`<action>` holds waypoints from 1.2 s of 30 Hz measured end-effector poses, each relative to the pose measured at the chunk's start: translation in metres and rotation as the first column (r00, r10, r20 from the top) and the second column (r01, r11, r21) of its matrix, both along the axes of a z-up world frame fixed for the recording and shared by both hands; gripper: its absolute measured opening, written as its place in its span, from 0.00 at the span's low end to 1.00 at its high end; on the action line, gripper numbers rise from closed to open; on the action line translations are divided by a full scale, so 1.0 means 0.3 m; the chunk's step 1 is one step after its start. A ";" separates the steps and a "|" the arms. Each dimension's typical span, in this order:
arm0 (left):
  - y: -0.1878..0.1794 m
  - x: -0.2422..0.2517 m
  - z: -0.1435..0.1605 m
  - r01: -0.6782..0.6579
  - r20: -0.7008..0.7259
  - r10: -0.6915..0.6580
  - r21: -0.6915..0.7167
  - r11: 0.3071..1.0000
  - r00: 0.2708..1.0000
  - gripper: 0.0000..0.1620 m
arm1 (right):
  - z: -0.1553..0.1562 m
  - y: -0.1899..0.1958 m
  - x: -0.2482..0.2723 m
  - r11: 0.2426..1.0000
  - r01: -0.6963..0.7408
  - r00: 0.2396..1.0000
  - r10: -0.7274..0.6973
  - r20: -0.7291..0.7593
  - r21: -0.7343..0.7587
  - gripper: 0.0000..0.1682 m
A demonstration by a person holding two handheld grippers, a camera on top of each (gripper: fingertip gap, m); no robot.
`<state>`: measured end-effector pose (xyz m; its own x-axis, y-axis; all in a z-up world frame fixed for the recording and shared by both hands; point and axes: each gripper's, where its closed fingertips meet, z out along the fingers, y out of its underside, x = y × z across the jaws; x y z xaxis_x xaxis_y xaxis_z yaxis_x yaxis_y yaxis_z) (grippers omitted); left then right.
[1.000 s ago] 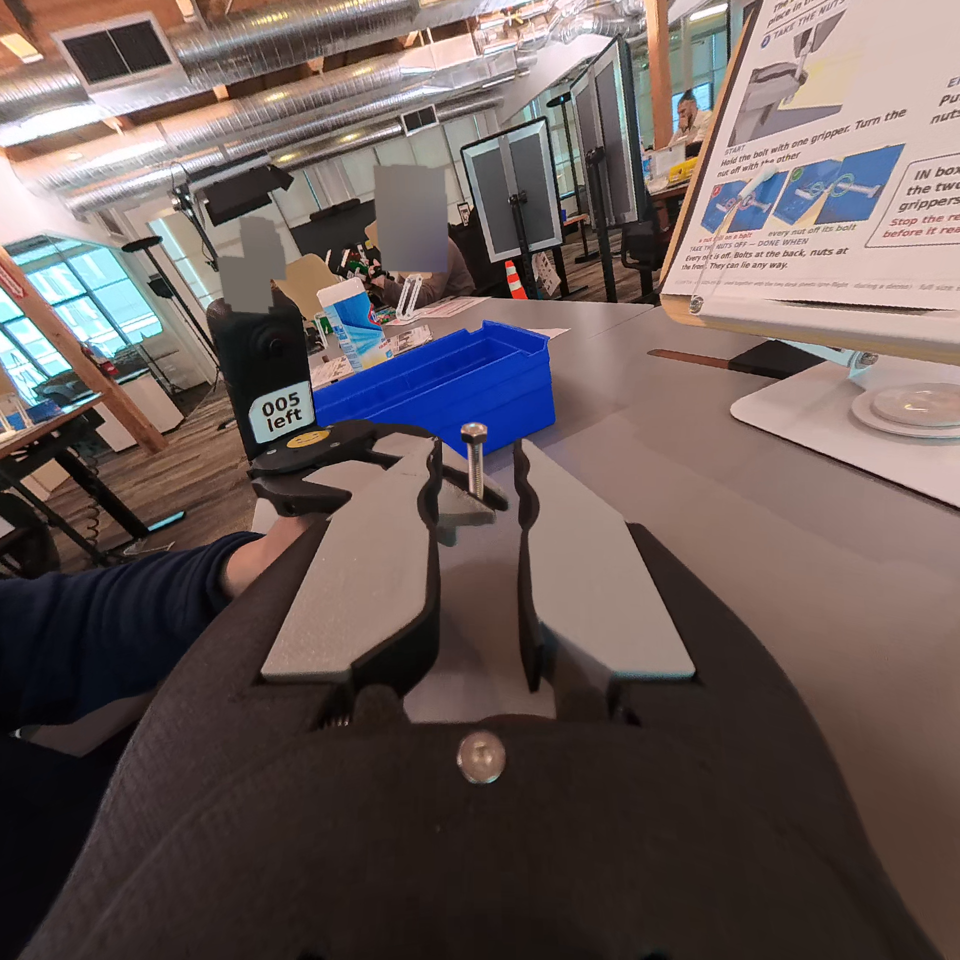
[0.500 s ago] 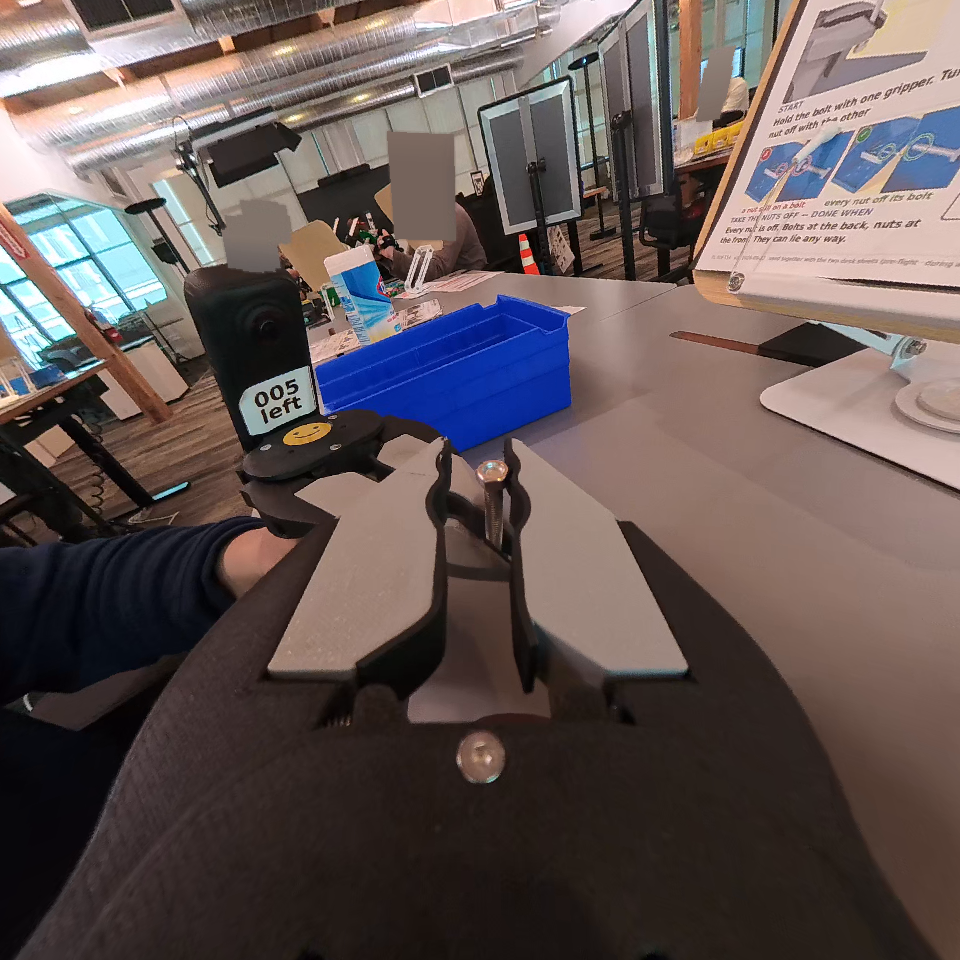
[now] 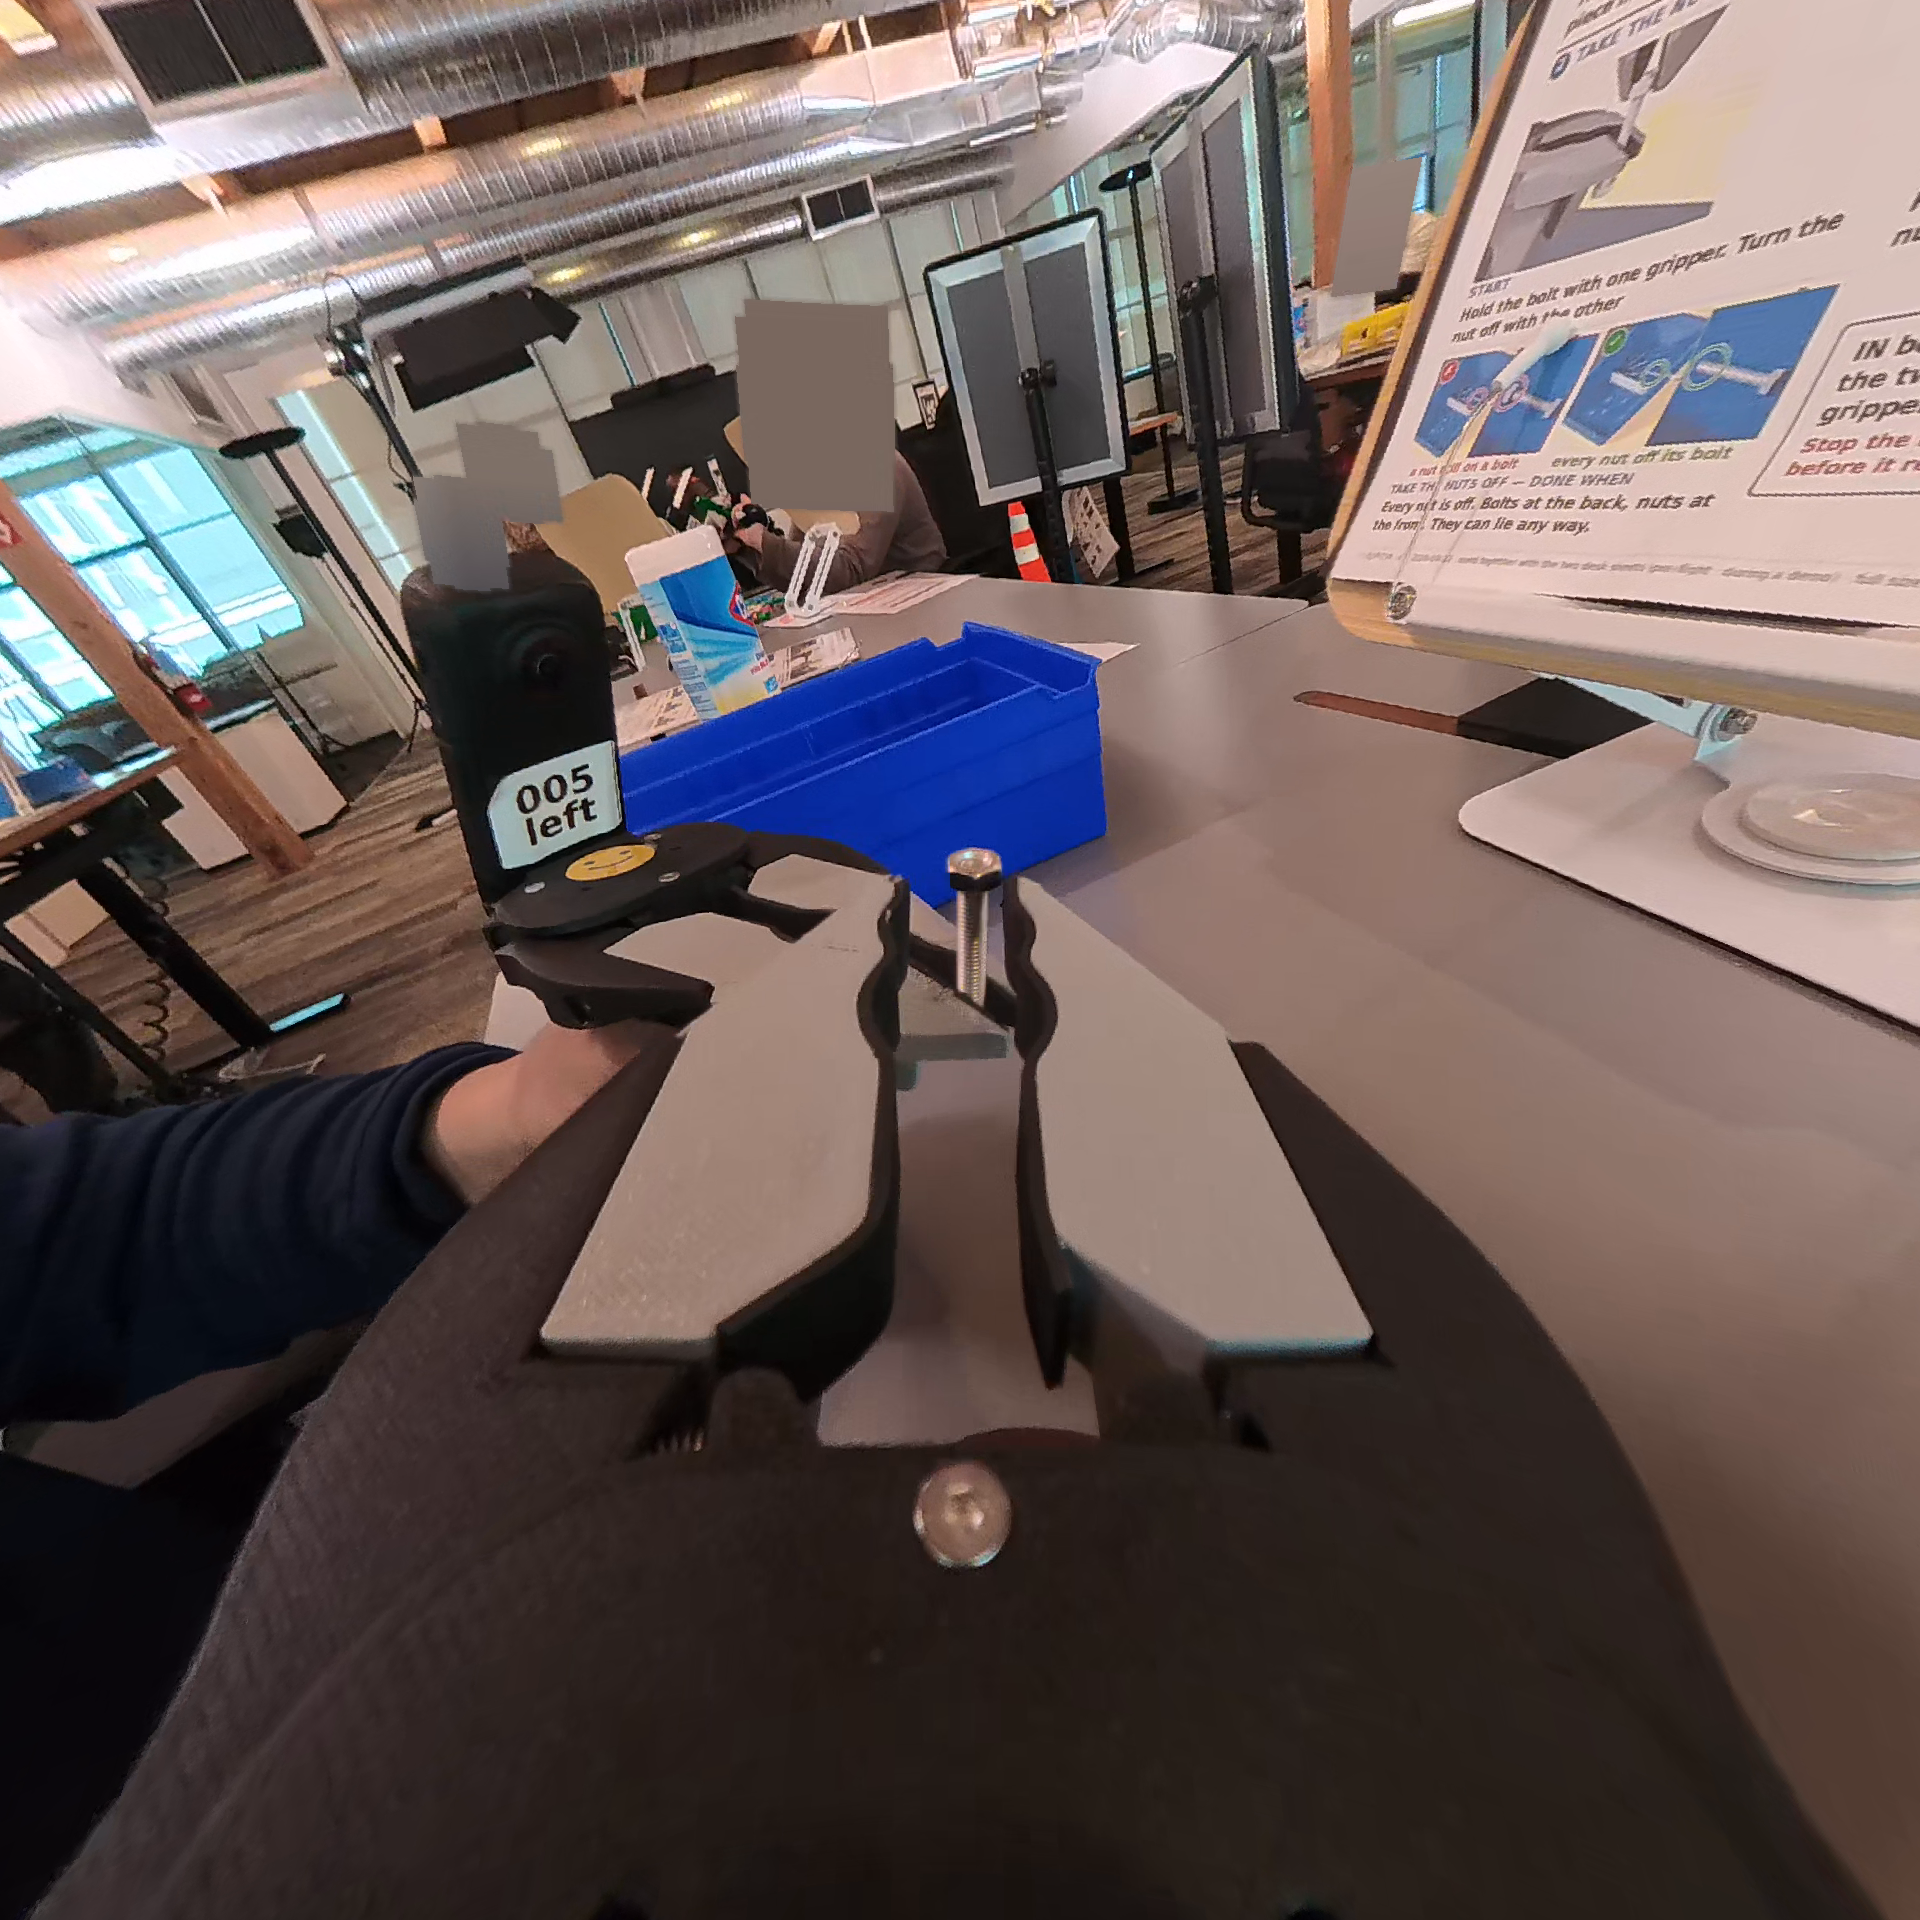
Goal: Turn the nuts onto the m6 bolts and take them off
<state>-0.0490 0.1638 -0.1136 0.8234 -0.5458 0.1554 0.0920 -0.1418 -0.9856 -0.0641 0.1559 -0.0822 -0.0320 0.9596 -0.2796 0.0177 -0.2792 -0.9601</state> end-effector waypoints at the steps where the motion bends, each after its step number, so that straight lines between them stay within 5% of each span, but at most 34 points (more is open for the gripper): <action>1: -0.001 0.001 -0.001 0.001 -0.004 -0.001 -0.001 1.000 1.000 0.02 | -0.003 -0.003 -0.003 1.000 -0.001 1.000 0.001 0.004 0.002 0.09; 21: -0.019 0.065 -0.020 0.087 -0.006 -0.087 -0.024 0.996 0.996 0.02 | -0.020 -0.020 -0.024 0.999 -0.022 1.000 0.023 0.017 -0.023 0.04; 36: 0.013 -0.019 -0.013 -0.050 -0.035 0.049 -0.018 0.999 0.998 0.02 | -0.014 0.008 -0.007 1.000 0.021 1.000 -0.021 0.022 0.005 0.10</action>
